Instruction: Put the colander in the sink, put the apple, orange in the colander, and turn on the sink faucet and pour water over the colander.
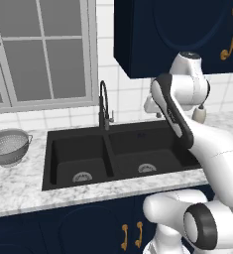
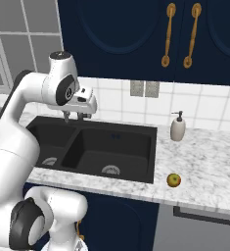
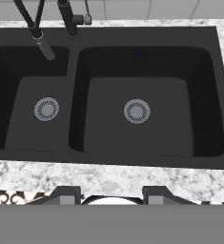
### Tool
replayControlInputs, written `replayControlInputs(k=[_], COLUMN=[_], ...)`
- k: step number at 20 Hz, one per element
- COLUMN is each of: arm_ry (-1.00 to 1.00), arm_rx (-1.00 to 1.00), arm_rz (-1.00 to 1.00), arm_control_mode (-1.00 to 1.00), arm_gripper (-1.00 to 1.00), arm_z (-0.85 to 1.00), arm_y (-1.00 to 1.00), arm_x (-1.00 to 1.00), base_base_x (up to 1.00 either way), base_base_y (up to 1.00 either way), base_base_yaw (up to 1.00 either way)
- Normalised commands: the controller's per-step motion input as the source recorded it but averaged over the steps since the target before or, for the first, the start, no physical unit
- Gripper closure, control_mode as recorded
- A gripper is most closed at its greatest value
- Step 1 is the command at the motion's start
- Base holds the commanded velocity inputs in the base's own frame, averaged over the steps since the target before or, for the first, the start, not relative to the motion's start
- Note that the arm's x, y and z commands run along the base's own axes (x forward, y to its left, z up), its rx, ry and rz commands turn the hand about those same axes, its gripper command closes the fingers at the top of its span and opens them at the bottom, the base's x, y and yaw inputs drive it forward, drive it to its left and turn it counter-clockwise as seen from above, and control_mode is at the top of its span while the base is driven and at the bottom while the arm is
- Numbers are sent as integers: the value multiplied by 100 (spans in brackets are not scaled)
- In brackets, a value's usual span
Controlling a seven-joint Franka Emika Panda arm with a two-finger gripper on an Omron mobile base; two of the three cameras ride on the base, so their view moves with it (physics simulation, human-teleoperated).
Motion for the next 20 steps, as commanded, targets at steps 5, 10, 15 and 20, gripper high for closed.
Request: replayControlInputs(k=[5, 10, 15, 20], arm_ry=[-1, -12, 0, 0], arm_rx=[1, 0, 0, 0], arm_rz=[0, 1, 0, 0], arm_control_mode=[-100, -100, -100, -100], arm_gripper=[-100, -100, -100, -100], arm_z=[-1, -10, -9, -11], arm_y=[7, 40, 48, 46], arm_x=[-37, -73, -42, -28], base_base_x=[0, 0, 0, 0], base_base_y=[0, 0, 0, 0], base_base_yaw=[0, 0, 0, 0])
